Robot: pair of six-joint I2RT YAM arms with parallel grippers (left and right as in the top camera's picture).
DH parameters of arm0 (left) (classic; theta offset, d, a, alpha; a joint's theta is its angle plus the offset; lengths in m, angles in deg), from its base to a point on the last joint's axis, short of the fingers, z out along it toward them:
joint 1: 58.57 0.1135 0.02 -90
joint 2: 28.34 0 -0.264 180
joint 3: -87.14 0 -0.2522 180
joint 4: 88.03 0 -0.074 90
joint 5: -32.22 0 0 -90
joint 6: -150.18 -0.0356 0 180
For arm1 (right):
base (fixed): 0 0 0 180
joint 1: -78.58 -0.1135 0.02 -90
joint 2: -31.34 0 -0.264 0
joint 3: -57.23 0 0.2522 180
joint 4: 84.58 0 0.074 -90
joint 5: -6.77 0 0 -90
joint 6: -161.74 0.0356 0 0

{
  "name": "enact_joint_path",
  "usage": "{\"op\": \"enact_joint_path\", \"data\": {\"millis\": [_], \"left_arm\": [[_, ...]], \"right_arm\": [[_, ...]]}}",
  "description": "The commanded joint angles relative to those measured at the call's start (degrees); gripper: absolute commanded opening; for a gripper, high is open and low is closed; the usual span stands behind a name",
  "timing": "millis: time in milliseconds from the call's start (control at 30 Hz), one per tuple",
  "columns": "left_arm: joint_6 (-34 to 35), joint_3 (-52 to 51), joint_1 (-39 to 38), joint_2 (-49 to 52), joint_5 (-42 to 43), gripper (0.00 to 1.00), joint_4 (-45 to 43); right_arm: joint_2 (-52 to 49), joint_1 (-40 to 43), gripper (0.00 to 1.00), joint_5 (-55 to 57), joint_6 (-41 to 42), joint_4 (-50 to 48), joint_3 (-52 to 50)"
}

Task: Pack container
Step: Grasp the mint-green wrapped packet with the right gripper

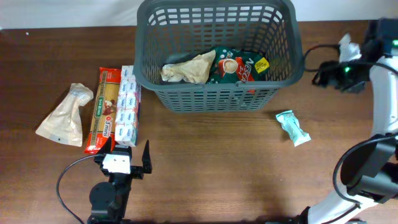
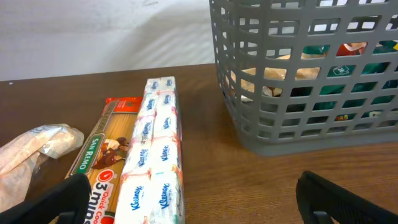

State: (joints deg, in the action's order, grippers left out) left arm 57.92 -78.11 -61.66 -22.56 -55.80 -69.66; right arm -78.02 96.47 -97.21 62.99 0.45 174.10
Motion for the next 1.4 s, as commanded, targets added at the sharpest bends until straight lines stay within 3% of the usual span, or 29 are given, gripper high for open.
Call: {"op": "enact_joint_path", "data": {"millis": [0,433,733,1000,1067,1200,1367], "left_arm": [[0.5,-0.4,0.3,-0.3,0.4,0.99,-0.1],[0.5,-0.4,0.3,-0.3,0.4,0.99,0.0],[0.5,-0.4,0.3,-0.3,0.4,0.99,-0.1],[0.5,-0.4,0.3,-0.3,0.4,0.99,0.0],[0.5,-0.4,0.3,-0.3,0.4,0.99,-0.1],[0.5,-0.4,0.3,-0.3,0.4,0.99,0.0],[0.5,-0.4,0.3,-0.3,0.4,0.99,-0.1]], "right_arm": [[1.3,-0.4,0.69,-2.2,-2.5,1.2,-5.4],[1.3,-1.8,0.70,-7.9,-8.8,2.6,-19.3],[1.3,-1.8,0.70,-7.2,-8.8,-1.8,-25.5],[1.3,-1.7,0.63,-6.1,-4.3,-9.6,-33.3],[1.3,-1.7,0.56,-6.2,-3.2,-11.2,-34.7],[1.3,-1.7,0.04,-7.8,-2.4,-12.2,-34.6],[1.9,0.1,0.04,-12.4,0.0,-11.4,-29.1]]}}
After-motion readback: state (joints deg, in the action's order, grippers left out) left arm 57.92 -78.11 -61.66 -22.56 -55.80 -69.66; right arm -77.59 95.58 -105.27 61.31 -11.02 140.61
